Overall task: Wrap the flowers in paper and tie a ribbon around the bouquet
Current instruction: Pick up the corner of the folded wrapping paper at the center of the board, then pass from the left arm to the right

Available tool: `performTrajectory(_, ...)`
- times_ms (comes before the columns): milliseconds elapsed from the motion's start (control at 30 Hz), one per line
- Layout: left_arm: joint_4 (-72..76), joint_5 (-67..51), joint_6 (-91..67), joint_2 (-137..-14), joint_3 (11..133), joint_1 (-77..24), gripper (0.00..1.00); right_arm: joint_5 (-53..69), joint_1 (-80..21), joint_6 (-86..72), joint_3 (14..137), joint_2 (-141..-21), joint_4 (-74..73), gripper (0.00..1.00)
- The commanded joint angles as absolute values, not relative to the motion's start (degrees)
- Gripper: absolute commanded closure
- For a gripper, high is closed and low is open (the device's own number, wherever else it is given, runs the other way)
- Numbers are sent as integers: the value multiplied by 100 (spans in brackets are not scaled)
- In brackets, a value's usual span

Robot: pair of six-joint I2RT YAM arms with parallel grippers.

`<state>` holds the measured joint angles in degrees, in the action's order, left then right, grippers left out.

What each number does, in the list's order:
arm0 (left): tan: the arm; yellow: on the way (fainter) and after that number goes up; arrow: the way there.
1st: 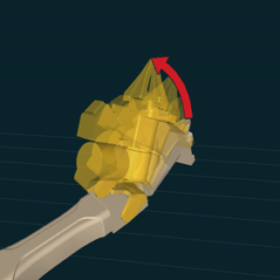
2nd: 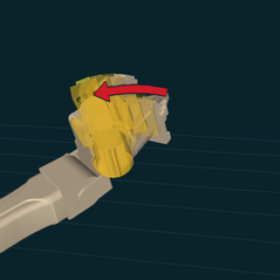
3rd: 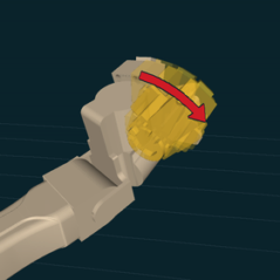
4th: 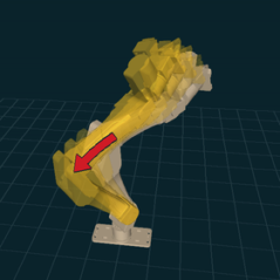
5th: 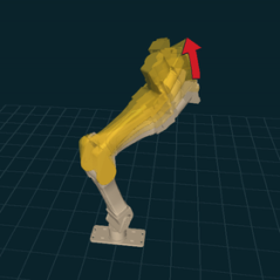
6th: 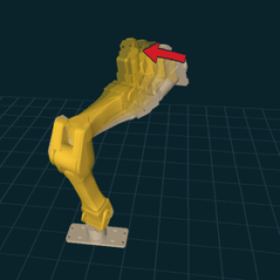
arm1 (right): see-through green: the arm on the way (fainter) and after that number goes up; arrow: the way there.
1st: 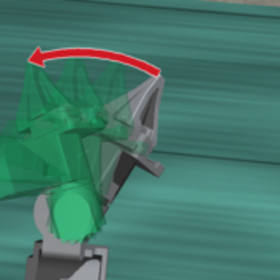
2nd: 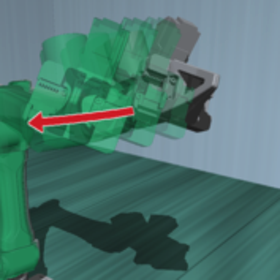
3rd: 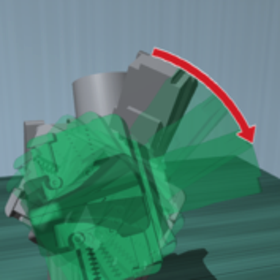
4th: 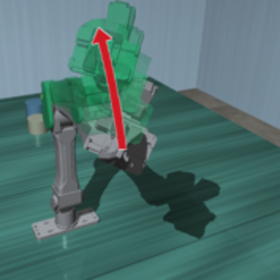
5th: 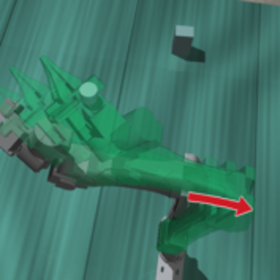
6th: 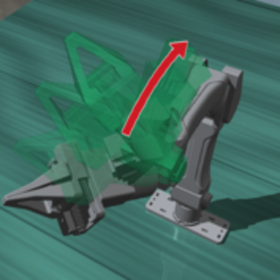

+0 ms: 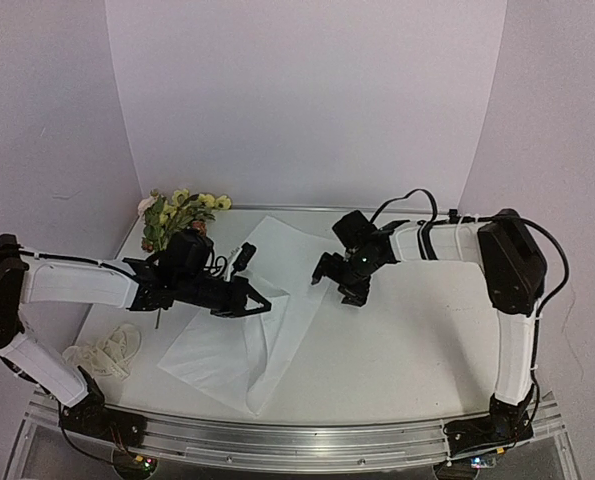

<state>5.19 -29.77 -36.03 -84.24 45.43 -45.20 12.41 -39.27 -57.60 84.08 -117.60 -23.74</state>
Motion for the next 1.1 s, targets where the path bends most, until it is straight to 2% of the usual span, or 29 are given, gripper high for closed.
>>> performTrajectory(0, 801, -2847, -3468, -8638, 4990, -4720, 100, 1044, -3929, -5777, 7968, -10767, -2188, 8)
performTrajectory(200, 756, -2904, -3285, -8514, 4925, -4741, 100, 1316, -4210, -5638, 7674, -10216, -2181, 8)
performTrajectory(467, 590, -3025, -3104, -8397, 4949, -4746, 100, 1697, -4814, -5839, 7452, -10247, -1541, 17)
performTrajectory(733, 393, -3314, -2830, -8458, 5020, -4747, 100, 1993, -5015, -6162, 7627, -10574, -1119, 18)
performTrajectory(900, 375, -3327, -2741, -8461, 5038, -4749, 100, 2256, -5082, -6301, 7758, -10822, -1074, 25)
performTrajectory(1067, 398, -3252, -2713, -8493, 5047, -4748, 100, 2377, -5161, -6507, 7640, -10921, -912, 39)
